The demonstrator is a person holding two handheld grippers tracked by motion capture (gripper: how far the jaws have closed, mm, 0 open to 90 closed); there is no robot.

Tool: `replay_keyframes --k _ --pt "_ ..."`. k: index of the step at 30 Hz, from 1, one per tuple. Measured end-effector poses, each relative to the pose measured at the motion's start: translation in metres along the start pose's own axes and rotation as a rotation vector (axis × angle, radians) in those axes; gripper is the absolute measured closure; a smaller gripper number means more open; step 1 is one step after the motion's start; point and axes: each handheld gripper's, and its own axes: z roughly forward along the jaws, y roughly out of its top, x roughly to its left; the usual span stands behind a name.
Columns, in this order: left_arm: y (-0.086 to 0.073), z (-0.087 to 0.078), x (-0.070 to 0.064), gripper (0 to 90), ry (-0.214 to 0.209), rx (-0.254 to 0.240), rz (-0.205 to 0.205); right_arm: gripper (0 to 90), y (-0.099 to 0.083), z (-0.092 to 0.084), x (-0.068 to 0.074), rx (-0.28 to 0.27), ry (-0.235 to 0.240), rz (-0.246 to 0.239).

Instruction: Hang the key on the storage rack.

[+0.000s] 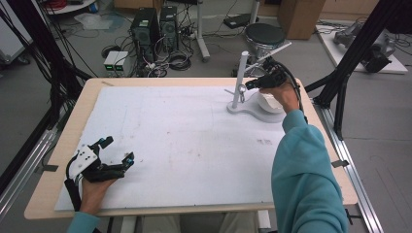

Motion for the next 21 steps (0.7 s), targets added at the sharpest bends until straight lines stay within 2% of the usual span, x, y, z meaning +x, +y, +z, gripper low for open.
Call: replay_keyframes --k 5,7,9,10,11,12,13,15,18,21 --pt "0.0 0.0 0.0 1.7 0.0 0.0 0.0 76.5 -0.001 -0.004 -0.001 -0.015 -0.009 0.015" --pt "0.0 0.0 0.0 1.7 0.0 0.0 0.0 67.7 -0.002 -0.006 0.0 -0.035 -0.008 0.021" --pt "0.0 0.0 0.0 1.7 0.001 0.0 0.001 53.3 -0.003 -0.008 0.001 -0.067 -0.018 0.035" --pt "0.0 0.0 0.0 1.7 0.001 0.0 0.001 41.8 -0.004 -0.008 0.002 -0.078 -0.021 0.048" --pt "0.0 0.0 0.0 1.7 0.001 0.0 0.001 22.0 -0.004 -0.008 0.003 -0.081 -0.047 0.061" --pt "0.0 0.0 0.0 1.7 0.001 0.001 0.002 8.0 -0.004 -0.008 0.005 -0.073 -0.107 0.066" --pt "0.0 0.0 0.0 1.7 0.0 0.0 0.0 3.7 -0.004 -0.008 0.008 -0.064 -0.148 0.06" --pt "0.0 0.0 0.0 1.7 0.002 -0.001 -0.001 0.6 -0.004 -0.011 0.015 -0.078 -0.163 0.049" --pt "0.0 0.0 0.0 1.7 0.0 0.0 0.001 0.6 -0.003 -0.016 0.022 -0.1 -0.149 0.039" --pt "0.0 0.0 0.0 1.7 0.0 0.001 0.003 0.6 -0.002 -0.028 0.041 -0.144 -0.151 0.015"
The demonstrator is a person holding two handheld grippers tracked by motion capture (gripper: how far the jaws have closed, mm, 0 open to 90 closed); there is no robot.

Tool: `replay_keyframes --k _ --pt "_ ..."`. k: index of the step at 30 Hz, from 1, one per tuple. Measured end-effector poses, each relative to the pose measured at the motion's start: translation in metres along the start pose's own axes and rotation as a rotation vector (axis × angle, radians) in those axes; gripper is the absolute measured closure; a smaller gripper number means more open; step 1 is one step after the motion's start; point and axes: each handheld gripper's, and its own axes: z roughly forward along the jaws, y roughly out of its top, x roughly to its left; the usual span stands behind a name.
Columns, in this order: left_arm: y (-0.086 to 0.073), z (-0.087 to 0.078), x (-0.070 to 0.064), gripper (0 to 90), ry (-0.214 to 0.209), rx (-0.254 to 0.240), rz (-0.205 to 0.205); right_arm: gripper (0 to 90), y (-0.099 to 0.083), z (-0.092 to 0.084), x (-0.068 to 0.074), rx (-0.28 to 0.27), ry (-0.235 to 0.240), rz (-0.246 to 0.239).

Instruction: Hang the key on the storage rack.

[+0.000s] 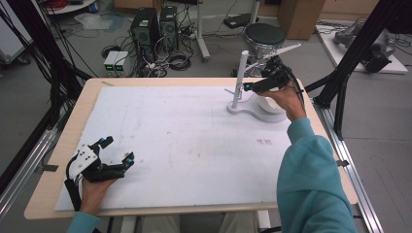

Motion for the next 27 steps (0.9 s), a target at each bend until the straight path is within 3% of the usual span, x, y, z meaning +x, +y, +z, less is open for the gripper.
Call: replay_keyframes --k 3,5,8,9,10,12,14,17,18,19,21,27 --pt "0.0 0.0 0.0 1.7 0.0 -0.001 0.003 0.6 -0.006 -0.016 0.013 -0.091 0.027 -0.031" --pt "0.0 0.0 -0.001 1.7 -0.002 -0.001 0.01 0.6 -0.013 -0.025 0.02 -0.113 0.027 -0.043" --pt "0.0 0.0 -0.001 1.7 -0.001 0.0 0.011 0.6 -0.028 -0.039 0.026 -0.191 0.041 -0.056" --pt "0.0 0.0 -0.001 1.7 -0.001 0.002 0.01 0.6 -0.028 -0.039 0.026 -0.191 0.041 -0.056" --pt "0.0 0.0 -0.001 1.7 -0.001 0.002 0.013 0.6 -0.039 -0.046 0.029 -0.234 0.053 -0.062" --pt "0.0 0.0 -0.001 1.7 -0.001 0.002 0.012 0.6 -0.046 -0.05 0.029 -0.245 0.061 -0.062" --pt "0.0 0.0 -0.001 1.7 -0.001 0.002 0.01 0.6 -0.065 -0.056 0.03 -0.276 0.073 -0.07" --pt "0.0 0.0 -0.001 1.7 -0.001 0.002 0.013 0.6 -0.09 -0.058 0.03 -0.32 0.083 -0.074" --pt "0.0 0.0 -0.001 1.7 -0.001 0.002 0.013 0.6 -0.09 -0.058 0.03 -0.32 0.083 -0.074" --pt "0.0 0.0 -0.001 1.7 -0.003 0.0 0.012 0.6 -0.11 -0.056 0.029 -0.339 0.084 -0.065" --pt "0.0 0.0 -0.001 1.7 -0.002 0.002 0.014 0.6 -0.131 -0.052 0.028 -0.365 0.076 -0.036" --pt "0.0 0.0 -0.001 1.7 -0.002 0.001 0.012 0.6 -0.186 -0.039 0.036 -0.442 0.023 -0.009"
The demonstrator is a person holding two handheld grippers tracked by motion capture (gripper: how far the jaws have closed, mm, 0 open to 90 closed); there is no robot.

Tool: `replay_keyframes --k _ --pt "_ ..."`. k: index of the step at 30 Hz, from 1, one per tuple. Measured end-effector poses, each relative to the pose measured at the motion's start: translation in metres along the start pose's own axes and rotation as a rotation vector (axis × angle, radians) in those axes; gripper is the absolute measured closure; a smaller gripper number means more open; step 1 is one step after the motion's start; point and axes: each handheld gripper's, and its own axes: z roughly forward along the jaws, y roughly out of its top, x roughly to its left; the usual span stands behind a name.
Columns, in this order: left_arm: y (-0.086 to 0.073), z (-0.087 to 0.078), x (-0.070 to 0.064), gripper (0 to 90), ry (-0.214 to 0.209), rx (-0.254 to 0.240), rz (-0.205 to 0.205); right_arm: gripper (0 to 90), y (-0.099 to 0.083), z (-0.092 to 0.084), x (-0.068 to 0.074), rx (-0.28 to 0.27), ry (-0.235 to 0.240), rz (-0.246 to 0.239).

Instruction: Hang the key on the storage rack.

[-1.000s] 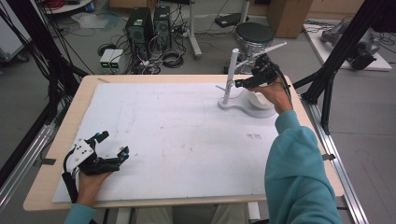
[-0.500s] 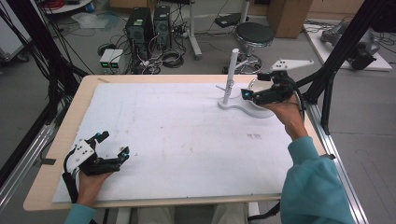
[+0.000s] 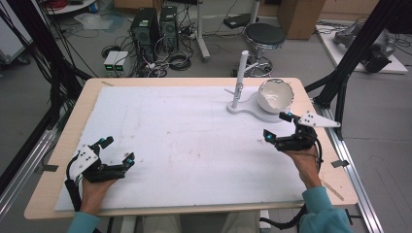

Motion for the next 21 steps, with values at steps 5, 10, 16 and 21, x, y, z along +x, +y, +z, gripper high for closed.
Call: replay_keyframes --k 5,10,16,21 --pt "0.0 0.0 0.0 1.7 0.002 -0.001 0.0 0.6 -0.033 -0.007 0.007 -0.044 -0.028 0.002" --pt "0.0 0.0 0.0 1.7 0.005 -0.007 0.001 0.6 -0.052 -0.008 0.015 -0.084 -0.015 -0.013" --pt "0.0 -0.002 -0.002 1.7 0.011 -0.014 -0.001 0.6 -0.069 -0.004 0.017 -0.106 -0.033 -0.016" --pt "0.0 -0.003 -0.002 1.7 0.012 -0.012 -0.001 0.5 -0.072 -0.003 0.018 -0.094 -0.048 -0.037"
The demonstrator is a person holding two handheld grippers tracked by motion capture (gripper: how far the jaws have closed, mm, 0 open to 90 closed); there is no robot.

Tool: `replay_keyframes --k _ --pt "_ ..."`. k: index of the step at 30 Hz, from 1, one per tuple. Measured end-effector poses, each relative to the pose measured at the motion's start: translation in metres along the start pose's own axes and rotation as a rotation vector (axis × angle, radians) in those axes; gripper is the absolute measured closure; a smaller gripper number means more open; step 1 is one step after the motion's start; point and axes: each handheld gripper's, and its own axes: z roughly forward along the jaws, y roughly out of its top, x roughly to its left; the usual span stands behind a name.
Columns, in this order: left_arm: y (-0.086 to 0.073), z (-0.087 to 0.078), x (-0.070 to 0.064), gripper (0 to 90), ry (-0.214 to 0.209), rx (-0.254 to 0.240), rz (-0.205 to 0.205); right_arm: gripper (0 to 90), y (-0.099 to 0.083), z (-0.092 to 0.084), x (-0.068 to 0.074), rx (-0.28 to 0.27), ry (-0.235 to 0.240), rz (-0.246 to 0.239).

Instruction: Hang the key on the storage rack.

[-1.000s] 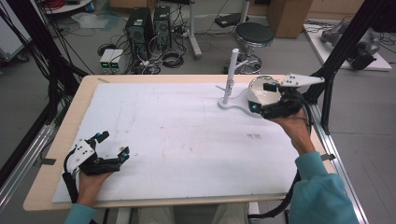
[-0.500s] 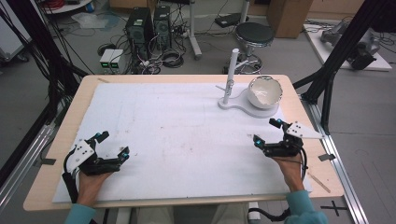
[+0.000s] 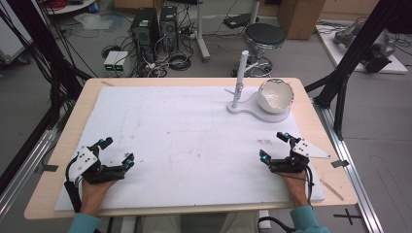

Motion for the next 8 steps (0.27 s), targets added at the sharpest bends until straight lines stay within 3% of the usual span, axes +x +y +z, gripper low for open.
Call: replay_keyframes --k 8 --pt "0.0001 -0.0005 0.0001 1.7 -0.003 0.001 0.005 0.6 -0.0002 0.0005 0.0014 0.006 -0.006 -0.006"
